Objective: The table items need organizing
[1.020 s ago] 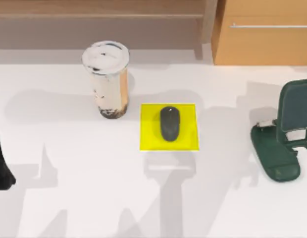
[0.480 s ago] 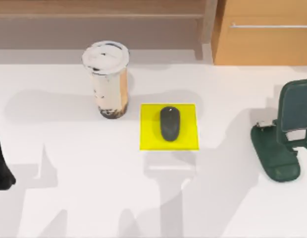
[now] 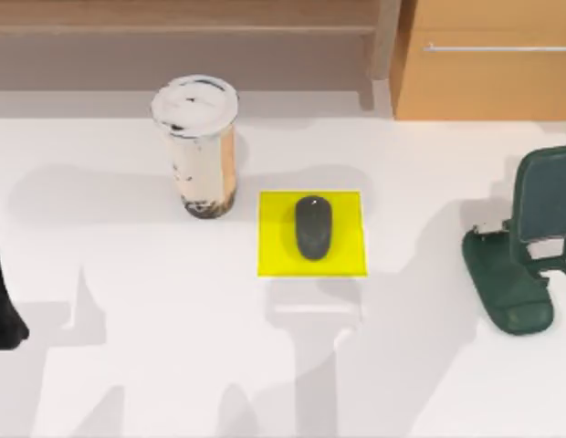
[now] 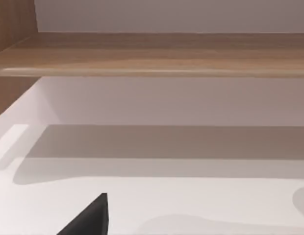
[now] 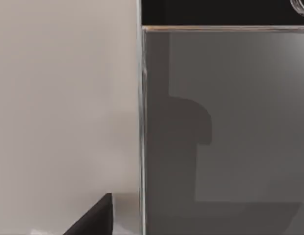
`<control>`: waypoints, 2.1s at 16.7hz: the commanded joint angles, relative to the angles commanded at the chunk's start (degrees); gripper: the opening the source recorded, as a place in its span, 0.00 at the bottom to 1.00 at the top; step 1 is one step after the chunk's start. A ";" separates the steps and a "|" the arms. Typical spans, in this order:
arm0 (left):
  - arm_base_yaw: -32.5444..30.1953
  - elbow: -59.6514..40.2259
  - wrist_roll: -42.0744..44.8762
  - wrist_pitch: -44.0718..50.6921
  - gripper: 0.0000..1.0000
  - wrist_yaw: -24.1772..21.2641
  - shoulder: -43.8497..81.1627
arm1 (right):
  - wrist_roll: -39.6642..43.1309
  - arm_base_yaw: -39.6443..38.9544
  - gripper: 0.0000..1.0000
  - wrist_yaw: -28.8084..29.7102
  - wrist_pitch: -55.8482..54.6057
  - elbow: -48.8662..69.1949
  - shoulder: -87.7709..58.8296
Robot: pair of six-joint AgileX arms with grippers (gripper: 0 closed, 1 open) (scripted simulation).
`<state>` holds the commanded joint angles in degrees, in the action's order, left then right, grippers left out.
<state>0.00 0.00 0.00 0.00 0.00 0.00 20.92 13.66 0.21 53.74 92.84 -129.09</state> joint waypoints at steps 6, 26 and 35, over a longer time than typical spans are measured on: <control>0.00 0.00 0.00 0.00 1.00 0.00 0.00 | 0.00 0.00 0.25 0.00 0.00 0.00 0.00; 0.00 0.00 0.00 0.00 1.00 0.00 0.00 | -0.08 -0.05 0.00 -0.24 4.85 2.90 2.42; 0.00 0.00 0.00 0.00 1.00 0.00 0.00 | -1.65 -1.54 0.00 0.59 5.71 2.54 6.33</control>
<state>0.00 0.00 0.00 0.00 0.00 0.00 19.27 12.11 0.80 59.45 95.38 -122.76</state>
